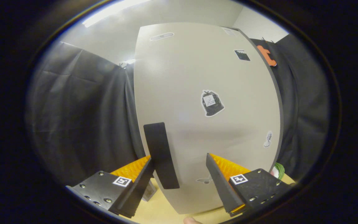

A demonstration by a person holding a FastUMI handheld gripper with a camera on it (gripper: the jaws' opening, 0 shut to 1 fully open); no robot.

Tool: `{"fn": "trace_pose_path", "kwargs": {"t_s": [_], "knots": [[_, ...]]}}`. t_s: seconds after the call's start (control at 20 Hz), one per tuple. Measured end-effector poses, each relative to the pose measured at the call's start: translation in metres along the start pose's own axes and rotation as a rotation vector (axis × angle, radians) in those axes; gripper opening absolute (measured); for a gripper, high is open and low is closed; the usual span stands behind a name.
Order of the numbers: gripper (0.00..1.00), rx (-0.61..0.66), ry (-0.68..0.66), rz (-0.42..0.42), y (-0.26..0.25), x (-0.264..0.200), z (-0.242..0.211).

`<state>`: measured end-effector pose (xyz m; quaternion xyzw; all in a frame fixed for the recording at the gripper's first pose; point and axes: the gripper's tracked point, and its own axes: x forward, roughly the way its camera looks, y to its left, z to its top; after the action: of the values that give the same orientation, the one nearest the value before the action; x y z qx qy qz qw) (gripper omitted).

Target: Open the shoe cabinet door, grab the shoes and put them into the shoe cabinet, then close the shoe cabinet door.

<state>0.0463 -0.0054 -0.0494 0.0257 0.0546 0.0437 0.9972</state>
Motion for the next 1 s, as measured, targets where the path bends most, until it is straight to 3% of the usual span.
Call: {"fn": "trace_pose_path", "kwargs": {"t_s": [1.0], "knots": [[0.99,0.021,-0.03,-0.011,0.008,0.046,-0.006]]}}
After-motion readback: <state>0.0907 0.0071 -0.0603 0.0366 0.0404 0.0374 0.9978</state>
